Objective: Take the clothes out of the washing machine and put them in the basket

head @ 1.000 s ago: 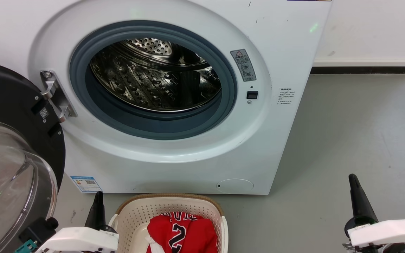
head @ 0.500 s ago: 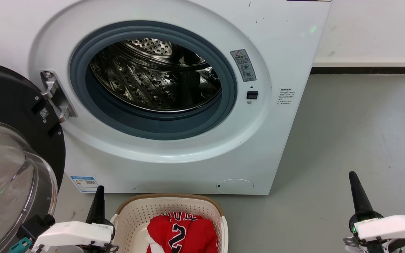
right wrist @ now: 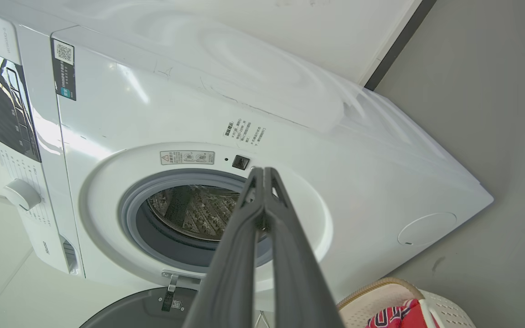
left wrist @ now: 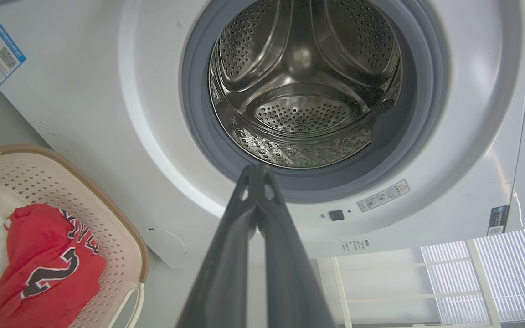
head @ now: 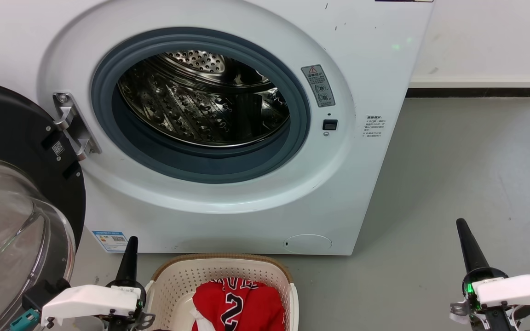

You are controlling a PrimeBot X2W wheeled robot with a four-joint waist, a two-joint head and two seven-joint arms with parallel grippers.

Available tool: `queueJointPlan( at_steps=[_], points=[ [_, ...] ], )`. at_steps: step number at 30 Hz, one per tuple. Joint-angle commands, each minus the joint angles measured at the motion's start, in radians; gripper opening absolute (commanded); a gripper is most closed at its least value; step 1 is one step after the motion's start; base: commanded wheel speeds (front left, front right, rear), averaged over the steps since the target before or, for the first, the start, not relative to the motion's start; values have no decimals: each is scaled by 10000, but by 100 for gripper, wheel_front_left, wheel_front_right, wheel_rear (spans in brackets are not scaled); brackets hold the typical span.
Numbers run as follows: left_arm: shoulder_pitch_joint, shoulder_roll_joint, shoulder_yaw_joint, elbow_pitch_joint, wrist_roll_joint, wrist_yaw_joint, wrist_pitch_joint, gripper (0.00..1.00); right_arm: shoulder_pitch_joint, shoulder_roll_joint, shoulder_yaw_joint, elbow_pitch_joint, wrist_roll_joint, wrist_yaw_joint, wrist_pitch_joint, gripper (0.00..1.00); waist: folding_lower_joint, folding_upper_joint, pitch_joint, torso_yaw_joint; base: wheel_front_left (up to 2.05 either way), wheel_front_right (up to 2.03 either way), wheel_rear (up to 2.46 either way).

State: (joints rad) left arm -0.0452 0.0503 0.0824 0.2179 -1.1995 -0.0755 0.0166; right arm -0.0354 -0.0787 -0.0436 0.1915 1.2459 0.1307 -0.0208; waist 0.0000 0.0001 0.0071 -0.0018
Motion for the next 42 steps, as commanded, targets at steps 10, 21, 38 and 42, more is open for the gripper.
queueJointPlan(
  at_steps=[10,21,38,42],
  points=[
    [-321,1,115,35,-1104,-186,268,0,-345,-48,-92,104,1081,1,287,0,0,-1,-8,4,0,0,0],
    [-431,-1,177,112,-1992,-312,491,0,-482,-30,-169,230,1939,1,510,0,0,-1,-17,7,0,0,0],
    [-605,-2,287,223,-3357,-496,817,0,-674,10,-286,425,3236,1,881,0,0,-1,-30,14,0,0,0],
    [-654,-3,311,250,-3662,-519,885,0,-730,20,-316,467,3512,1,953,0,0,-1,-34,15,0,0,0]
  ],
)
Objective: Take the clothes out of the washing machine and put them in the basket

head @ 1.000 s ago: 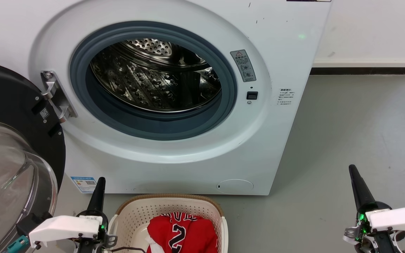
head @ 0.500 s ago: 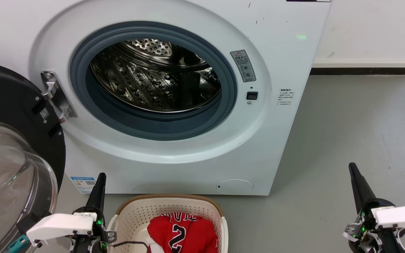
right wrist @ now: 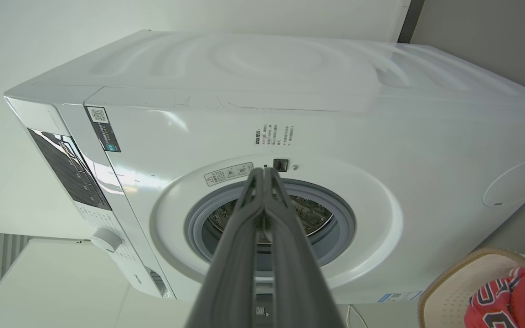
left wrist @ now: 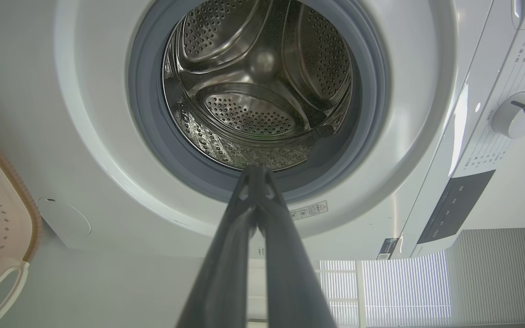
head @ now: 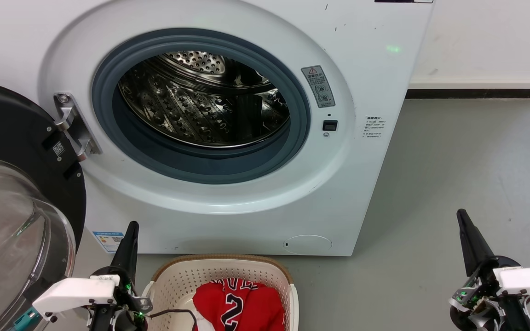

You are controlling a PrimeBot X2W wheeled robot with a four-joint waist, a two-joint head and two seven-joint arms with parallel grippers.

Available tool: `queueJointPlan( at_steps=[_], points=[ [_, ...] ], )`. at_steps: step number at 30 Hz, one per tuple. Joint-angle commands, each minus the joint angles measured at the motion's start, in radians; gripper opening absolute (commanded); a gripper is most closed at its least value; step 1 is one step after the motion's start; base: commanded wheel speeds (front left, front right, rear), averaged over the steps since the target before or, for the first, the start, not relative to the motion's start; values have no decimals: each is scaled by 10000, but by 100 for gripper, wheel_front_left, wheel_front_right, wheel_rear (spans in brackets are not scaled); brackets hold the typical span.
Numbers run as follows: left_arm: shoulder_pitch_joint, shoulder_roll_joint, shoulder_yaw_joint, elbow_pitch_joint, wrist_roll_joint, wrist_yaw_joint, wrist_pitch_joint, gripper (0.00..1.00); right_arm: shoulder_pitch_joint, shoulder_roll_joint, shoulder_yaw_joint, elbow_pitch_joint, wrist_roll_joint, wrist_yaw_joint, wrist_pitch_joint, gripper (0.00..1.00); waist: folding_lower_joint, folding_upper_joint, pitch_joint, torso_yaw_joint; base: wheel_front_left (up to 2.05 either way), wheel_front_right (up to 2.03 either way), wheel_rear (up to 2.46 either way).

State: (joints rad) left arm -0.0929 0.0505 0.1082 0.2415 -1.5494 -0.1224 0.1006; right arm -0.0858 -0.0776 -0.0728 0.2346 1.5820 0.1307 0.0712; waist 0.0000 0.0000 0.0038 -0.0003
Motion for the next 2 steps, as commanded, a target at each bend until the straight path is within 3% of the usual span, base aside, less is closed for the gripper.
queueJointPlan(
  at_steps=[1,2],
  points=[
    [-190,-5,59,18,-234,-61,63,0,-234,12,-31,49,221,1,64,0,0,0,-1,1,0,0,0],
    [-190,-5,64,21,-299,-77,88,0,-246,15,-38,62,286,1,91,0,0,0,-2,1,0,0,0]
  ],
)
